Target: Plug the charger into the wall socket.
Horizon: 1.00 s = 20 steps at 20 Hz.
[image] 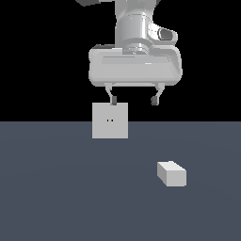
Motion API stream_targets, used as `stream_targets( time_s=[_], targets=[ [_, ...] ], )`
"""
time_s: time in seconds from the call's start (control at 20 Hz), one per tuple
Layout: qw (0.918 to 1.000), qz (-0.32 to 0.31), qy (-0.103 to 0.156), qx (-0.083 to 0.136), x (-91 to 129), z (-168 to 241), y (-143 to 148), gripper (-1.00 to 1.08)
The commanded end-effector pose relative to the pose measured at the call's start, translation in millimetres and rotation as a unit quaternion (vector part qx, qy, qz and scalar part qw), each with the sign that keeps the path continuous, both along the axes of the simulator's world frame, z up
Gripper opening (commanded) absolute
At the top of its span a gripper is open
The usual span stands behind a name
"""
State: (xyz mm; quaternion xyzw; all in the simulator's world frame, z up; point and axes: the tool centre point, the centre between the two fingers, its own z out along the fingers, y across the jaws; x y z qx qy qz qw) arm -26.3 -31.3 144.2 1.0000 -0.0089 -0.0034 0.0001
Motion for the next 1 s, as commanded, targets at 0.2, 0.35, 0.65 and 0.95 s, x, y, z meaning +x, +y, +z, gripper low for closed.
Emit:
stream_targets(
  time_s=[0.2, 0.35, 0.65, 0.95],
  targets=[
    [0.9997, 0.011, -0.021, 0.000, -20, -18, -12, 1.00],
    [0.9993, 0.018, -0.033, 0.000, -32, -30, -20, 1.00],
    [0.9979, 0.031, -0.057, 0.000, -52, -53, -35, 1.00],
    [0.9964, 0.041, -0.074, 0.001, -64, -70, -45, 1.00]
  ],
)
